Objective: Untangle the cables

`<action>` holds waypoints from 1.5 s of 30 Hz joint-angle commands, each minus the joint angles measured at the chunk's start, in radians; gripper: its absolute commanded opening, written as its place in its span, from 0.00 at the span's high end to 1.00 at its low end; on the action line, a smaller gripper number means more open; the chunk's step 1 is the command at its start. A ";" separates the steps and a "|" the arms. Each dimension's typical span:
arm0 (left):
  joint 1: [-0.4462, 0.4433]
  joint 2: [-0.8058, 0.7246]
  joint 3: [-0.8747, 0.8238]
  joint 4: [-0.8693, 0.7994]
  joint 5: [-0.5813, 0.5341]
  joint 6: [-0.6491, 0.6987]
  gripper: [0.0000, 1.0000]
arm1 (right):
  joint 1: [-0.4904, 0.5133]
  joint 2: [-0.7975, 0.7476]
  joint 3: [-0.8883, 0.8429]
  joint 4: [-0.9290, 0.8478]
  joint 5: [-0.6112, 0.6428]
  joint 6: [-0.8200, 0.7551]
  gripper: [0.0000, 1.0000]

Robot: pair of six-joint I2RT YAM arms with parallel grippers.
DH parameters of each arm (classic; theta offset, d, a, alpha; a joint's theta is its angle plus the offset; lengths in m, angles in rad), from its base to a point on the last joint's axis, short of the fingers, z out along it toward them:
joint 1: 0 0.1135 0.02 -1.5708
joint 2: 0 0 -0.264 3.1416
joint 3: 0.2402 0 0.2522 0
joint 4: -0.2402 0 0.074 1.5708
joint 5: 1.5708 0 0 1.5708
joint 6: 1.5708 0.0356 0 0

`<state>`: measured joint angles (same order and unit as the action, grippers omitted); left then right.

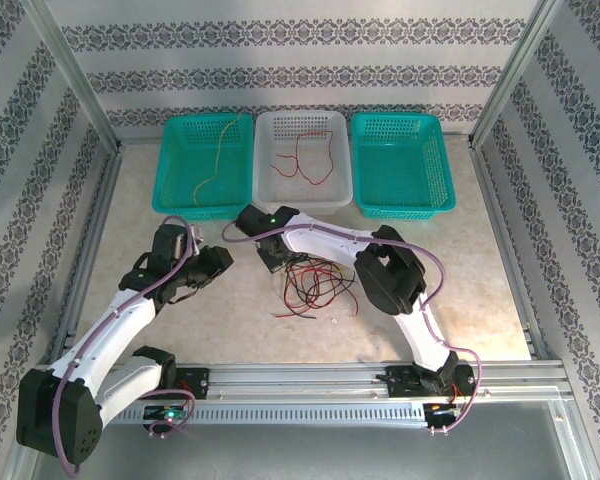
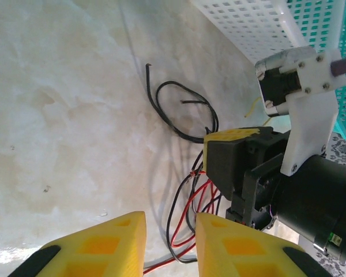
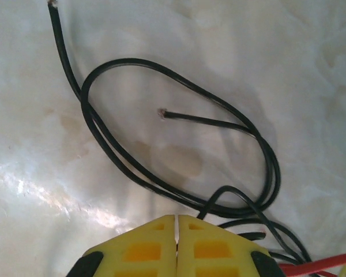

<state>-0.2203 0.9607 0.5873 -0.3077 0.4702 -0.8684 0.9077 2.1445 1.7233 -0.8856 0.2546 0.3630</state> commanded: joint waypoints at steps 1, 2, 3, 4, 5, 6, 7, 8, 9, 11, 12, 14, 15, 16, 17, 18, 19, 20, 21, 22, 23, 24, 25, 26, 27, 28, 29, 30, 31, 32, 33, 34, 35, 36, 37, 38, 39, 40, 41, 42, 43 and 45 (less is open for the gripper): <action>0.009 0.006 0.036 0.048 0.047 0.009 0.71 | 0.009 -0.152 -0.007 -0.027 0.033 0.026 1.00; 0.008 0.008 0.037 0.077 0.058 -0.001 0.71 | 0.010 -0.191 -0.009 -0.027 0.024 0.035 1.00; 0.003 0.010 0.037 0.112 0.070 -0.012 0.71 | 0.010 -0.230 -0.013 -0.027 0.018 0.046 1.00; -0.005 0.010 0.038 0.144 0.076 -0.020 0.70 | 0.010 -0.269 -0.018 -0.024 0.011 0.056 1.00; -0.018 0.011 0.043 0.184 0.078 -0.029 0.70 | 0.010 -0.312 -0.023 -0.022 0.004 0.065 1.00; -0.040 0.014 0.047 0.237 0.083 -0.035 0.69 | 0.010 -0.354 -0.029 -0.019 -0.007 0.076 1.00; -0.061 0.019 0.050 0.295 0.091 -0.037 0.68 | 0.008 -0.391 -0.034 -0.011 -0.016 0.081 1.00; -0.083 0.026 0.056 0.354 0.095 -0.039 0.66 | 0.007 -0.431 -0.039 -0.003 -0.022 0.087 1.00; -0.105 0.035 0.060 0.426 0.102 -0.046 0.64 | 0.005 -0.466 -0.038 0.004 -0.025 0.093 1.00; -0.145 0.054 0.061 0.579 0.117 -0.054 0.58 | -0.002 -0.524 -0.030 0.010 -0.028 0.101 1.00; -0.169 0.066 0.067 0.642 0.116 -0.047 0.55 | -0.007 -0.554 -0.030 0.025 -0.034 0.103 1.00; -0.217 0.096 0.088 0.721 0.112 -0.009 0.52 | -0.024 -0.600 -0.024 0.049 -0.056 0.115 1.00; -0.240 0.115 0.108 0.739 0.107 0.014 0.52 | -0.036 -0.620 -0.020 0.062 -0.073 0.121 1.00; -0.258 0.132 0.122 0.757 0.105 0.037 0.50 | -0.046 -0.635 -0.016 0.072 -0.089 0.128 1.00; -0.274 0.151 0.137 0.778 0.099 0.058 0.49 | -0.057 -0.652 -0.016 0.087 -0.113 0.134 1.00; -0.287 0.171 0.152 0.793 0.090 0.072 0.46 | -0.067 -0.669 -0.016 0.104 -0.135 0.139 1.00; -0.294 0.189 0.163 0.818 0.092 0.080 0.44 | -0.074 -0.685 -0.020 0.122 -0.151 0.142 1.00; -0.299 0.213 0.175 0.857 0.104 0.088 0.43 | -0.080 -0.702 -0.028 0.147 -0.175 0.142 1.00; -0.302 0.239 0.189 0.887 0.114 0.097 0.41 | -0.086 -0.719 -0.034 0.171 -0.189 0.142 1.00; -0.305 0.262 0.201 0.909 0.124 0.101 0.40 | -0.091 -0.732 -0.040 0.188 -0.201 0.145 1.00; -0.307 0.291 0.217 0.947 0.143 0.103 0.39 | -0.097 -0.745 -0.043 0.205 -0.216 0.151 1.00; -0.309 0.320 0.232 0.972 0.155 0.107 0.39 | -0.106 -0.757 -0.046 0.217 -0.234 0.161 1.00; -0.311 0.343 0.249 0.979 0.160 0.106 0.39 | -0.112 -0.766 -0.049 0.230 -0.249 0.168 1.00; -0.315 0.370 0.271 1.002 0.184 0.111 0.39 | -0.119 -0.774 -0.053 0.241 -0.262 0.175 1.00; -0.319 0.393 0.288 1.022 0.212 0.121 0.39 | -0.130 -0.780 -0.057 0.251 -0.279 0.182 1.00; -0.323 0.407 0.300 1.022 0.220 0.137 0.39 | -0.138 -0.784 -0.061 0.258 -0.292 0.190 1.00; -0.328 0.416 0.310 1.013 0.220 0.158 0.39 | -0.151 -0.789 -0.068 0.269 -0.313 0.201 1.00; -0.332 0.424 0.317 1.000 0.215 0.184 0.39 | -0.162 -0.797 -0.079 0.281 -0.332 0.215 1.00; -0.335 0.428 0.323 0.984 0.206 0.204 0.41 | -0.169 -0.804 -0.087 0.293 -0.342 0.225 1.00; -0.337 0.432 0.330 0.975 0.204 0.225 0.43 | -0.173 -0.811 -0.095 0.303 -0.347 0.232 1.00; -0.338 0.439 0.336 0.981 0.214 0.235 0.47 | -0.178 -0.817 -0.100 0.306 -0.349 0.237 1.00; -0.338 0.445 0.340 0.992 0.225 0.236 0.48 | -0.183 -0.820 -0.103 0.309 -0.356 0.238 1.00; -0.338 0.451 0.344 1.016 0.245 0.230 0.49 | -0.188 -0.822 -0.104 0.310 -0.361 0.242 1.00; -0.338 0.457 0.348 1.048 0.266 0.217 0.49 | -0.195 -0.824 -0.106 0.310 -0.368 0.244 1.00; -0.338 0.461 0.347 1.073 0.282 0.207 0.47 | -0.202 -0.826 -0.106 0.311 -0.373 0.246 1.00; -0.338 0.463 0.346 1.086 0.293 0.201 0.43 | -0.211 -0.827 -0.109 0.310 -0.377 0.250 1.00; -0.337 0.457 0.343 1.080 0.288 0.205 0.40 | -0.221 -0.831 -0.113 0.312 -0.380 0.256 1.00; -0.335 0.446 0.336 1.062 0.265 0.210 0.39 | -0.229 -0.836 -0.117 0.317 -0.385 0.263 1.00; -0.328 0.427 0.317 1.056 0.229 0.212 0.35 | -0.238 -0.843 -0.122 0.325 -0.396 0.268 1.00; -0.322 0.410 0.294 1.070 0.199 0.208 0.30 | -0.244 -0.849 -0.126 0.331 -0.401 0.272 1.00; -0.318 0.393 0.276 1.088 0.182 0.203 0.27 | -0.249 -0.854 -0.128 0.335 -0.405 0.274 1.00; -0.319 0.373 0.264 1.101 0.201 0.203 0.22 | -0.254 -0.858 -0.123 0.336 -0.415 0.278 1.00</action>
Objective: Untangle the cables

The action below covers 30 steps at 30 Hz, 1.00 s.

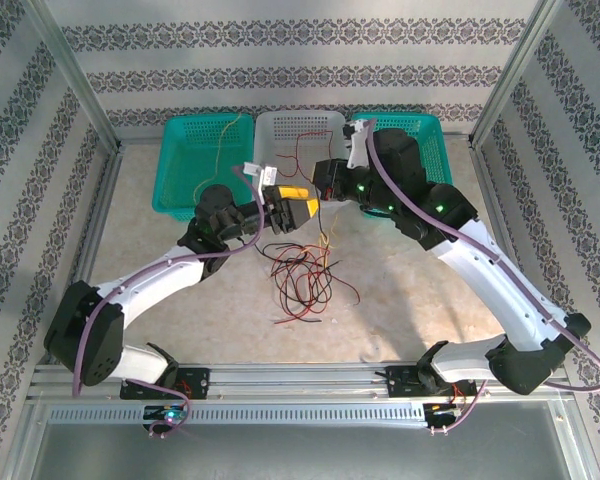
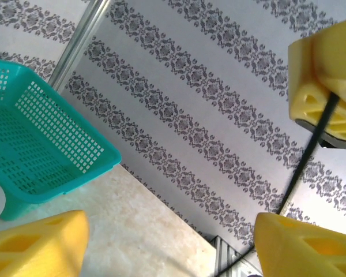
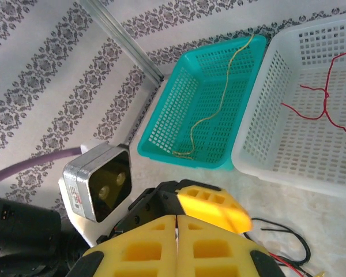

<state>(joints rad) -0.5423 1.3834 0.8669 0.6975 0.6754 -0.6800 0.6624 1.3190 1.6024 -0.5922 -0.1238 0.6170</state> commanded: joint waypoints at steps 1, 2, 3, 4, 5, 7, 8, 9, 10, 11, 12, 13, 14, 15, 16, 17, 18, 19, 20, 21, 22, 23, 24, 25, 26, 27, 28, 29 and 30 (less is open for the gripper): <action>-0.004 -0.051 -0.005 0.087 0.024 0.019 0.22 | -0.009 -0.032 0.002 0.040 -0.039 0.026 1.00; -0.019 -0.048 0.010 0.068 0.053 0.032 0.22 | -0.009 -0.032 0.005 0.040 -0.042 0.028 1.00; -0.039 -0.047 0.027 0.037 0.073 0.060 0.22 | -0.009 -0.032 0.010 0.040 -0.047 0.032 1.00; -0.056 -0.047 0.037 0.006 0.075 0.092 0.22 | -0.009 -0.032 0.011 0.043 -0.049 0.036 1.00; -0.070 -0.047 0.045 -0.028 0.061 0.125 0.22 | -0.009 -0.033 0.012 0.045 -0.052 0.042 1.00; -0.073 -0.037 0.050 -0.043 0.031 0.150 0.24 | -0.010 -0.041 0.007 0.059 -0.056 0.052 1.00; -0.073 -0.031 0.057 -0.057 0.010 0.166 0.27 | -0.009 -0.045 0.004 0.067 -0.059 0.057 1.00; -0.073 -0.024 0.073 -0.088 -0.017 0.184 0.31 | -0.009 -0.050 0.004 0.073 -0.064 0.062 1.00; -0.073 -0.015 0.089 -0.106 -0.019 0.194 0.37 | -0.009 -0.053 0.004 0.075 -0.066 0.064 1.00; -0.073 -0.005 0.110 -0.125 -0.016 0.205 0.47 | -0.010 -0.056 0.004 0.075 -0.066 0.066 1.00; -0.073 0.004 0.129 -0.140 -0.017 0.208 0.56 | -0.009 -0.058 0.005 0.074 -0.068 0.066 1.00; -0.073 0.010 0.143 -0.150 -0.019 0.209 0.63 | -0.010 -0.060 0.007 0.071 -0.068 0.066 1.00; -0.073 0.015 0.154 -0.157 -0.022 0.212 0.70 | -0.009 -0.063 0.007 0.069 -0.068 0.066 1.00; -0.073 0.019 0.164 -0.159 -0.030 0.212 0.76 | -0.010 -0.065 0.006 0.068 -0.069 0.066 1.00; -0.073 0.019 0.171 -0.159 -0.038 0.208 0.82 | -0.010 -0.067 0.005 0.069 -0.072 0.066 1.00; -0.073 0.019 0.183 -0.166 -0.048 0.207 0.88 | -0.009 -0.069 0.003 0.069 -0.074 0.064 1.00; -0.073 0.017 0.203 -0.191 -0.070 0.199 0.94 | -0.009 -0.071 0.003 0.066 -0.071 0.063 1.00; -0.074 0.013 0.227 -0.228 -0.098 0.188 1.00 | -0.009 -0.075 -0.001 0.063 -0.066 0.062 0.98; -0.073 0.007 0.260 -0.286 -0.138 0.178 1.00 | -0.010 -0.084 -0.009 0.063 -0.055 0.061 0.87; -0.073 0.002 0.297 -0.346 -0.176 0.170 1.00 | -0.010 -0.094 -0.027 0.064 -0.041 0.059 0.72; -0.071 -0.002 0.331 -0.395 -0.203 0.163 1.00 | -0.011 -0.104 -0.042 0.066 -0.026 0.055 0.61; -0.071 -0.005 0.372 -0.464 -0.239 0.158 1.00 | -0.013 -0.119 -0.063 0.066 -0.005 0.050 0.54; -0.069 -0.005 0.418 -0.533 -0.275 0.152 1.00 | -0.015 -0.133 -0.090 0.064 0.021 0.047 0.44; -0.066 -0.004 0.457 -0.589 -0.295 0.144 1.00 | -0.022 -0.146 -0.118 0.066 0.035 0.049 0.32; -0.062 -0.002 0.496 -0.636 -0.311 0.132 1.00 | -0.035 -0.160 -0.153 0.075 0.031 0.055 0.24; -0.055 0.002 0.529 -0.676 -0.322 0.112 1.00 | -0.041 -0.171 -0.188 0.089 0.019 0.054 0.24; -0.049 0.004 0.555 -0.699 -0.322 0.091 1.00 | -0.039 -0.182 -0.213 0.098 0.013 0.046 0.25; -0.042 0.009 0.584 -0.721 -0.311 0.069 1.00 | -0.028 -0.194 -0.240 0.109 0.013 0.032 0.26; -0.037 0.016 0.614 -0.746 -0.299 0.049 1.00 | -0.015 -0.208 -0.269 0.118 0.019 0.016 0.27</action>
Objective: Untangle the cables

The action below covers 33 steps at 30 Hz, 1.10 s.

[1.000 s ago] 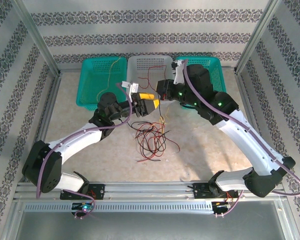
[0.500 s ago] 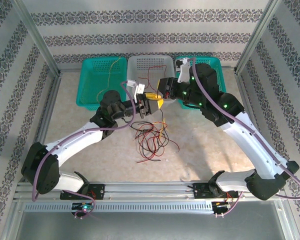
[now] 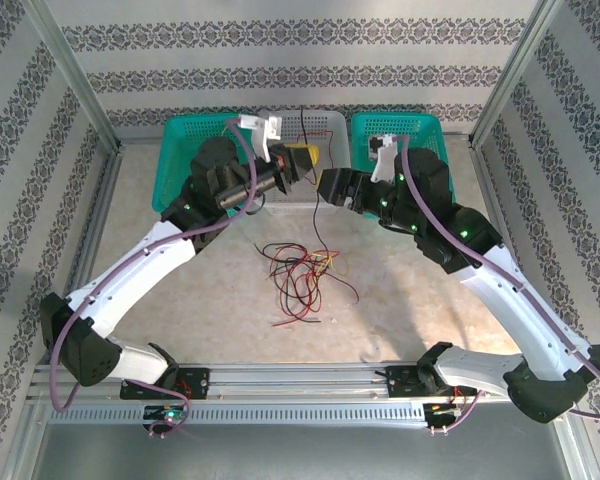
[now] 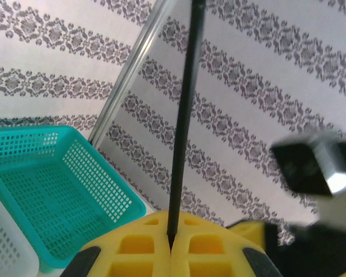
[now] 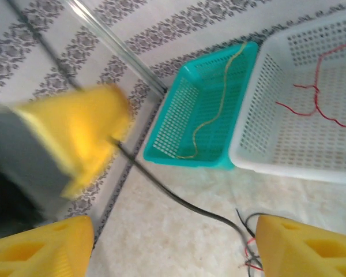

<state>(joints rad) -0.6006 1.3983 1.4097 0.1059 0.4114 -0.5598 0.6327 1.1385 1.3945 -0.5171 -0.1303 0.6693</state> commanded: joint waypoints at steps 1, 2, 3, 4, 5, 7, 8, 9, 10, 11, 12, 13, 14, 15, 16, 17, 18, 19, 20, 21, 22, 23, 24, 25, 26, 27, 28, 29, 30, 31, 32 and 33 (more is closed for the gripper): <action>0.026 0.007 0.102 -0.186 -0.034 -0.084 1.00 | 0.028 -0.040 -0.085 0.054 0.031 -0.052 0.27; 0.033 0.015 0.132 -0.221 -0.033 -0.102 1.00 | 0.041 -0.056 -0.111 0.070 0.037 -0.070 0.27; 0.044 0.019 0.151 -0.234 -0.019 -0.125 1.00 | 0.053 -0.069 -0.140 0.084 0.046 -0.085 0.26; 0.055 0.022 0.160 -0.231 -0.001 -0.153 1.00 | 0.062 -0.078 -0.163 0.095 0.050 -0.096 0.25; 0.069 0.024 0.164 -0.214 0.023 -0.193 1.00 | 0.066 -0.088 -0.179 0.107 0.051 -0.106 0.25; 0.097 0.024 0.159 -0.153 0.077 -0.269 1.00 | 0.070 -0.097 -0.210 0.134 0.047 -0.123 0.24; 0.105 0.025 0.161 -0.127 0.099 -0.298 1.00 | 0.070 -0.094 -0.222 0.149 0.046 -0.129 0.23; 0.112 0.027 0.167 -0.116 0.112 -0.319 1.00 | 0.071 -0.090 -0.232 0.161 0.043 -0.135 0.23; 0.114 0.029 0.174 -0.112 0.119 -0.329 1.00 | 0.071 -0.081 -0.235 0.173 0.041 -0.138 0.22; 0.116 0.029 0.182 -0.116 0.125 -0.336 1.00 | 0.072 -0.067 -0.237 0.184 0.037 -0.143 0.23; 0.117 0.027 0.191 -0.117 0.128 -0.340 1.00 | 0.071 -0.052 -0.237 0.195 0.034 -0.146 0.23; 0.116 0.025 0.197 -0.114 0.131 -0.343 1.00 | 0.071 -0.038 -0.237 0.207 0.032 -0.149 0.23; 0.116 0.023 0.205 -0.112 0.133 -0.345 1.00 | 0.072 -0.021 -0.240 0.223 0.028 -0.151 0.23; 0.117 0.022 0.218 -0.116 0.135 -0.344 1.00 | 0.072 -0.005 -0.247 0.245 0.026 -0.155 0.23; 0.117 0.024 0.234 -0.124 0.135 -0.343 1.00 | 0.071 0.008 -0.255 0.262 0.027 -0.155 0.24; 0.119 0.029 0.260 -0.136 0.138 -0.338 1.00 | 0.071 0.028 -0.278 0.294 0.026 -0.156 0.25; 0.121 0.036 0.294 -0.151 0.143 -0.330 1.00 | 0.071 0.046 -0.295 0.309 0.029 -0.152 0.27; 0.123 0.044 0.326 -0.169 0.145 -0.325 1.00 | 0.065 0.064 -0.312 0.319 0.036 -0.142 0.30; 0.127 0.053 0.360 -0.184 0.150 -0.323 1.00 | 0.059 0.083 -0.341 0.339 0.036 -0.125 0.34; 0.131 0.060 0.389 -0.189 0.157 -0.327 1.00 | 0.055 0.097 -0.374 0.367 0.034 -0.106 0.37; 0.135 0.065 0.409 -0.189 0.164 -0.337 1.00 | 0.051 0.105 -0.408 0.392 0.043 -0.089 0.39; 0.138 0.070 0.428 -0.185 0.173 -0.350 1.00 | 0.048 0.112 -0.446 0.412 0.064 -0.066 0.40; 0.140 0.075 0.443 -0.179 0.183 -0.362 1.00 | 0.040 0.122 -0.483 0.435 0.071 -0.042 0.44; 0.142 0.076 0.453 -0.176 0.187 -0.369 1.00 | 0.027 0.135 -0.517 0.452 0.069 -0.017 0.51; 0.142 0.075 0.462 -0.174 0.184 -0.370 1.00 | 0.015 0.146 -0.541 0.455 0.072 0.011 0.57; 0.143 0.075 0.475 -0.177 0.177 -0.367 1.00 | -0.001 0.159 -0.570 0.460 0.060 0.043 0.59; 0.145 0.074 0.488 -0.185 0.171 -0.363 1.00 | -0.013 0.168 -0.595 0.474 0.037 0.062 0.60; 0.148 0.076 0.508 -0.197 0.165 -0.358 1.00 | -0.019 0.179 -0.619 0.483 0.027 0.079 0.60; 0.152 0.078 0.529 -0.206 0.161 -0.357 1.00 | -0.023 0.186 -0.638 0.480 0.026 0.092 0.60; 0.158 0.080 0.551 -0.212 0.161 -0.358 1.00 | -0.027 0.197 -0.651 0.477 0.012 0.105 0.59; 0.161 0.082 0.566 -0.217 0.161 -0.358 1.00 | -0.032 0.200 -0.659 0.472 -0.004 0.111 0.58; 0.167 0.084 0.584 -0.226 0.160 -0.354 1.00 | -0.033 0.192 -0.663 0.456 -0.015 0.112 0.55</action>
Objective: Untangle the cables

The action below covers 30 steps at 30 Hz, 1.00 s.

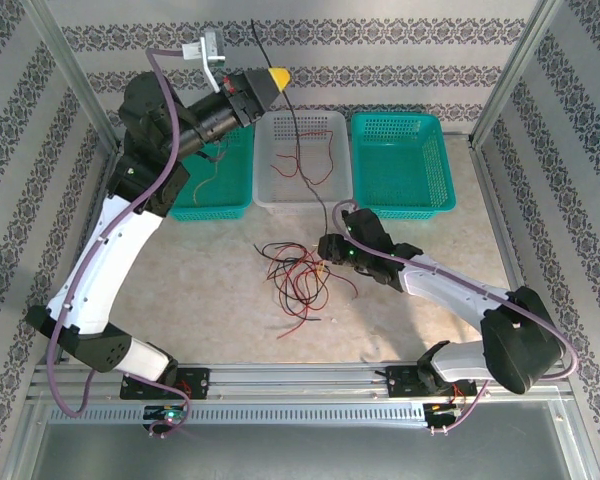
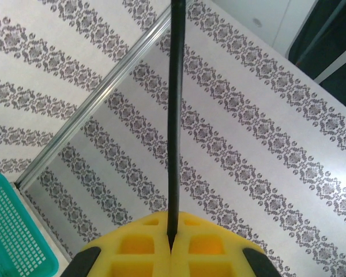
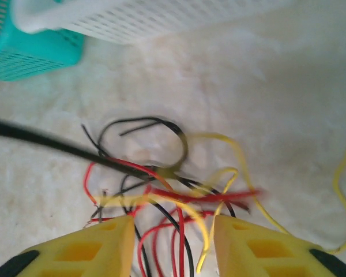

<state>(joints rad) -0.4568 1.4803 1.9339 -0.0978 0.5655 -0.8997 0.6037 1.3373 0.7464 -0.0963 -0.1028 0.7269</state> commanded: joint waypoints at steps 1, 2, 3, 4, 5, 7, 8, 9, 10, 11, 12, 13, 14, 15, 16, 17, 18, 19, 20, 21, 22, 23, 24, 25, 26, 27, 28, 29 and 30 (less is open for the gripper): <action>0.027 0.003 0.073 -0.034 0.004 -0.007 1.00 | 0.000 -0.029 -0.020 0.016 -0.043 0.050 0.51; 0.030 0.003 0.083 -0.045 0.004 -0.001 1.00 | 0.001 -0.060 -0.025 0.002 -0.038 0.043 0.48; 0.032 0.003 0.092 -0.058 0.003 0.010 1.00 | 0.005 -0.110 -0.028 -0.021 -0.023 0.032 0.44; 0.036 0.003 0.096 -0.076 0.001 0.019 1.00 | 0.012 -0.169 -0.026 -0.050 -0.003 0.019 0.38; 0.038 0.002 0.097 -0.091 0.000 0.027 1.00 | 0.016 -0.223 -0.017 -0.081 0.018 -0.002 0.36; 0.048 0.006 0.093 -0.118 -0.001 0.038 1.00 | 0.028 -0.344 0.030 -0.160 0.077 -0.051 0.32; 0.051 0.006 0.092 -0.126 0.000 0.041 1.00 | 0.039 -0.390 0.050 -0.169 0.091 -0.074 0.30; 0.055 0.009 0.088 -0.132 0.000 0.043 1.00 | 0.055 -0.439 0.074 -0.169 0.107 -0.101 0.28; 0.056 0.009 0.084 -0.132 0.002 0.041 1.00 | 0.074 -0.474 0.100 -0.163 0.125 -0.130 0.25; 0.056 0.011 0.080 -0.132 0.004 0.041 1.00 | 0.087 -0.491 0.132 -0.166 0.131 -0.159 0.24; 0.057 0.012 0.077 -0.132 0.007 0.042 1.00 | 0.096 -0.497 0.172 -0.177 0.126 -0.190 0.23; 0.057 0.015 0.072 -0.133 0.012 0.039 1.00 | 0.100 -0.487 0.226 -0.193 0.112 -0.217 0.22; 0.057 0.018 0.070 -0.131 0.022 0.032 1.00 | 0.103 -0.472 0.270 -0.206 0.098 -0.237 0.22; 0.058 0.022 0.066 -0.125 0.038 0.025 1.00 | 0.105 -0.450 0.321 -0.216 0.078 -0.257 0.22; 0.058 0.026 0.061 -0.113 0.058 0.014 1.00 | 0.108 -0.425 0.369 -0.221 0.058 -0.273 0.22; 0.058 0.029 0.057 -0.100 0.074 0.003 1.00 | 0.108 -0.401 0.405 -0.221 0.044 -0.287 0.22; 0.058 0.033 0.051 -0.086 0.090 -0.008 1.00 | 0.109 -0.373 0.457 -0.224 0.029 -0.297 0.23; 0.058 0.034 0.046 -0.077 0.098 -0.019 1.00 | 0.109 -0.342 0.495 -0.226 0.014 -0.309 0.23; 0.057 0.034 0.042 -0.070 0.102 -0.025 1.00 | 0.109 -0.315 0.525 -0.225 0.002 -0.317 0.24; 0.058 0.032 0.035 -0.067 0.100 -0.030 1.00 | 0.108 -0.284 0.556 -0.226 -0.013 -0.325 0.25; 0.058 0.030 0.030 -0.061 0.097 -0.033 1.00 | 0.107 -0.255 0.583 -0.224 -0.023 -0.332 0.25; 0.057 0.029 0.027 -0.059 0.096 -0.034 1.00 | 0.107 -0.230 0.602 -0.222 -0.033 -0.335 0.25; 0.059 0.028 0.028 -0.058 0.097 -0.038 1.00 | 0.107 -0.205 0.618 -0.216 -0.044 -0.340 0.26; 0.060 0.030 0.029 -0.054 0.100 -0.044 1.00 | 0.107 -0.182 0.629 -0.209 -0.054 -0.340 0.27; 0.061 0.031 0.028 -0.048 0.103 -0.049 1.00 | 0.108 -0.164 0.636 -0.202 -0.059 -0.337 0.28; 0.062 0.032 0.029 -0.044 0.107 -0.055 1.00 | 0.107 -0.148 0.641 -0.195 -0.065 -0.334 0.30; 0.063 0.034 0.028 -0.040 0.109 -0.060 1.00 | 0.108 -0.133 0.645 -0.187 -0.069 -0.332 0.31; 0.064 0.034 0.025 -0.035 0.112 -0.063 1.00 | 0.107 -0.125 0.646 -0.182 -0.069 -0.329 0.32; 0.066 0.033 0.021 -0.033 0.112 -0.069 1.00 | 0.108 -0.118 0.648 -0.179 -0.072 -0.327 0.33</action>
<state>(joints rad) -0.4099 1.5162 1.9587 -0.1955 0.6495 -0.9337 0.7033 1.2152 1.3556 -0.2840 -0.1402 0.4141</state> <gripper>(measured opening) 0.040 0.671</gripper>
